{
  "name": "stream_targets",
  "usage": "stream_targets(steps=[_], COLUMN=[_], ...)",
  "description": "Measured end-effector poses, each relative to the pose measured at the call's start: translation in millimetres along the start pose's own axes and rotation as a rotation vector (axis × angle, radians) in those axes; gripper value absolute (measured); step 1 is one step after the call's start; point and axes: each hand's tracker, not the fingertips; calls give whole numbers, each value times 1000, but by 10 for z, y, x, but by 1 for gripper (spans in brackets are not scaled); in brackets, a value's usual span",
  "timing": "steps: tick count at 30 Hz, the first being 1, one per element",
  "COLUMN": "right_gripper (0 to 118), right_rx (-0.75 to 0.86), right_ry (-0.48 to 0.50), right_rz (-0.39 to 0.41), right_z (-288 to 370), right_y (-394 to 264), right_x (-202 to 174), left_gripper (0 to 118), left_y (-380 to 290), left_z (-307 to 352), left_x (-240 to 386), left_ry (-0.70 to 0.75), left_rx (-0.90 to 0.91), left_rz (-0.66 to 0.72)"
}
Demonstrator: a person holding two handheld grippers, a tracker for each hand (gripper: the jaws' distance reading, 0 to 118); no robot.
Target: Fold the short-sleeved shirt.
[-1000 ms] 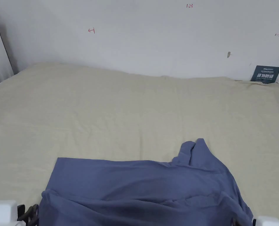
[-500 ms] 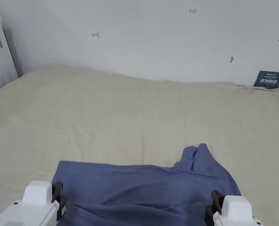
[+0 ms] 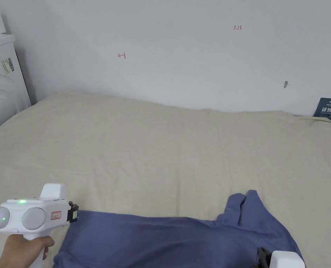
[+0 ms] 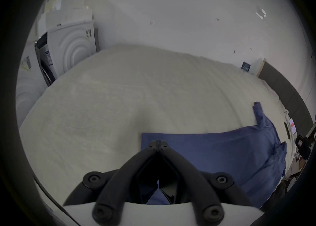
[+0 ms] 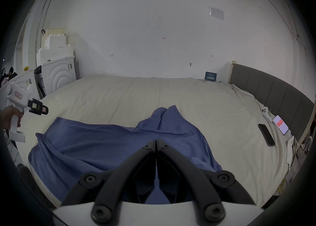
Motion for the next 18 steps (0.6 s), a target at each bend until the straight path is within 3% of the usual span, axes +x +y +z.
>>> stream_targets(steps=[1, 5, 14, 18], right_gripper=[1, 1, 1, 1], right_rx=[-9, -36, -83, -97], right_ry=[0, -6, -20, -16], right_rz=[7, 12, 14, 6], right_z=[-28, -130, -263, -292], right_y=[-7, -37, -99, -162], right_x=[-4, 8, 33, 43], left_gripper=[5, 52, 49, 14], left_y=[56, 149, 138, 93], left_z=[-41, -321, -607, -589], left_x=[29, 30, 204, 397], left_ry=[-5, 28, 82, 103], left_rx=[-30, -104, -204, -191], left_rz=[-7, -33, -75, -195])
